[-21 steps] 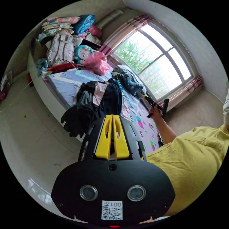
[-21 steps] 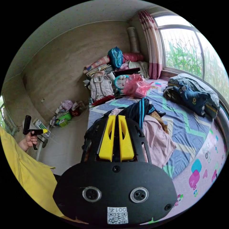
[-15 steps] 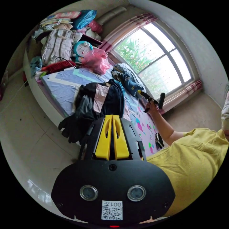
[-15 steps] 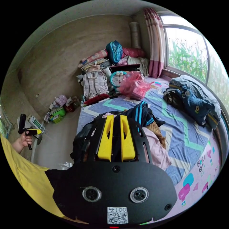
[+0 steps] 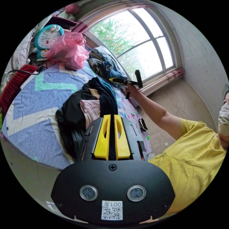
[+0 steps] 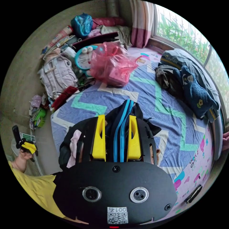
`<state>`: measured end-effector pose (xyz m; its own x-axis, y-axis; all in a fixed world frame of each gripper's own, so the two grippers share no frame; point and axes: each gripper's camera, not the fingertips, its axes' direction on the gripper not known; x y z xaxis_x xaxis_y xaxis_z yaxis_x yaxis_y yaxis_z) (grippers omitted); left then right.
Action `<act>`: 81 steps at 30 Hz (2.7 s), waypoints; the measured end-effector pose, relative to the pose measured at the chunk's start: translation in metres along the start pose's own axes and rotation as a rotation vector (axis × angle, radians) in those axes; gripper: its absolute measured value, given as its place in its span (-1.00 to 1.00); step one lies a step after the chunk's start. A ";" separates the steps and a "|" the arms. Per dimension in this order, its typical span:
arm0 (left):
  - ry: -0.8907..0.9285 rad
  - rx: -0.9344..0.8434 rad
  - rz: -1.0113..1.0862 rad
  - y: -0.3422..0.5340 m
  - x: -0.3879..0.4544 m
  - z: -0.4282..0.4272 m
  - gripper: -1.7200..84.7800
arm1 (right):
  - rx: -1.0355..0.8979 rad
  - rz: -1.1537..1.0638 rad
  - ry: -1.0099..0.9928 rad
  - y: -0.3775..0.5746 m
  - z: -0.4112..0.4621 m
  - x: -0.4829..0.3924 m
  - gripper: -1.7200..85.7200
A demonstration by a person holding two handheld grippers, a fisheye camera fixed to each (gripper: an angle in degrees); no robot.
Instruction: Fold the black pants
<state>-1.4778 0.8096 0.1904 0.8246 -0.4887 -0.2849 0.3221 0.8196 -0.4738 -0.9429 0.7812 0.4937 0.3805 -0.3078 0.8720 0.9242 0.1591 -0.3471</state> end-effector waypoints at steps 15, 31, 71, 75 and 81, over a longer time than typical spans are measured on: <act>-0.002 -0.065 -0.045 -0.136 0.004 -0.056 -0.98 | -0.156 0.015 0.055 -0.062 0.066 0.039 -0.89; 0.017 -0.180 0.203 -0.289 0.244 0.019 -0.99 | 0.544 0.328 -0.458 0.348 -0.113 0.143 -0.92; -0.366 -1.620 0.955 -0.581 0.851 0.598 -0.88 | 0.342 0.746 -0.586 0.645 -0.021 0.374 -0.69; -0.439 -1.738 0.966 -0.581 0.861 0.636 -0.87 | 0.277 0.776 -0.581 0.645 -0.008 0.385 -0.69; -0.479 -1.843 0.957 -0.585 0.879 0.678 -0.85 | 0.261 0.806 -0.658 0.640 0.010 0.398 -0.70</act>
<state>-0.6264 0.1029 0.7822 0.5365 0.1351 -0.8330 -0.6270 -0.5969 -0.5006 -0.2002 0.7702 0.6224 0.7115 0.5310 0.4603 0.3432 0.3090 -0.8870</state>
